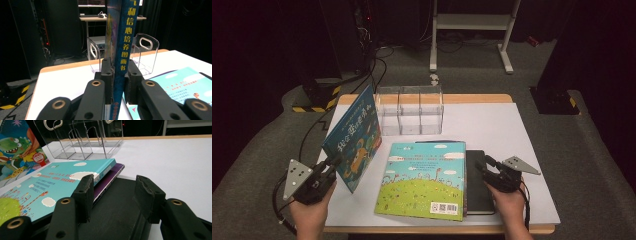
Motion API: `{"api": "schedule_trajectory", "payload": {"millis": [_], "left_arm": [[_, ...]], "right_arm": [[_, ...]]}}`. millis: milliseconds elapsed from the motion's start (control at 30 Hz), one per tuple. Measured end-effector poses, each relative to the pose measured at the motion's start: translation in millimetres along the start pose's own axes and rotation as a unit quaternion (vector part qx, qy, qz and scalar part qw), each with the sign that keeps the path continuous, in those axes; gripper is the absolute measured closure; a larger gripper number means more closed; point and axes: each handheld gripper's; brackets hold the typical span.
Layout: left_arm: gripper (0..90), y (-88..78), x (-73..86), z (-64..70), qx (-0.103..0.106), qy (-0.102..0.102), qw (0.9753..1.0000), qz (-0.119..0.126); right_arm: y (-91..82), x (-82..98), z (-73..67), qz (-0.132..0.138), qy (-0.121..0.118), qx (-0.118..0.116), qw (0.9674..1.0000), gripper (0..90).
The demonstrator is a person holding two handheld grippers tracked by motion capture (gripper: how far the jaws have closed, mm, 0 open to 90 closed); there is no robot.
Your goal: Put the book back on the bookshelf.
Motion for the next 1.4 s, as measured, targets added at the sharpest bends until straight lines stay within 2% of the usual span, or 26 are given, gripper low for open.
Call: {"api": "schedule_trajectory", "payload": {"millis": [100, 200, 300, 567, 767, 967, 1100, 1400], "left_arm": [[77.6, 0.3, -0.6, -1.5, 0.002, -0.004, 1.0, -0.001], [76.6, 1.6, 1.2, -1.6, -0.005, 0.008, 0.9999, -0.006], [77.0, 2.8, 1.8, -0.7, -0.002, 0.013, 0.9999, -0.006], [78.6, 8.0, -2.2, -6.0, -0.007, 0.004, 0.9998, -0.018], [78.7, 13.3, -8.5, -8.7, -0.01, 0.009, 0.9997, -0.021], [76.6, 22.5, -14.2, -11.9, -0.003, 0.005, 0.9997, -0.024], [76.2, 30.1, -17.8, -15.5, 0.008, -0.008, 0.9997, -0.024], [73.9, 41.7, -21.0, -20.2, 0.01, -0.005, 0.9997, -0.019]], "right_arm": [[-1.1, -0.3, 0.8, 0.001, 0.004, 0.0, 1.0, 49.8], [-2.6, -0.9, 1.8, 0.004, 0.007, 0.0, 1.0, 49.7], [-2.8, -1.1, 3.1, 0.004, 0.008, 0.001, 1.0, 49.7], [-4.4, -0.7, 7.8, 0.004, 0.015, 0.003, 0.9999, 49.7], [-5.9, -0.8, 10.4, 0.005, 0.016, 0.005, 0.9998, 49.7], [-5.2, -0.2, 11.3, 0.004, 0.016, 0.005, 0.9998, 49.7], [-4.2, 0.4, 9.9, 0.001, 0.013, 0.003, 0.9999, 50.1], [-1.8, 3.3, 9.2, -0.005, 0.007, 0.008, 0.9999, 48.3]]}}
Point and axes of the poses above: each handheld gripper's, and its own axes: y roughly forward along the jaws, x roughly out of its underside, z roughly to its right, and after that the axes turned 14 degrees about x, right-handed
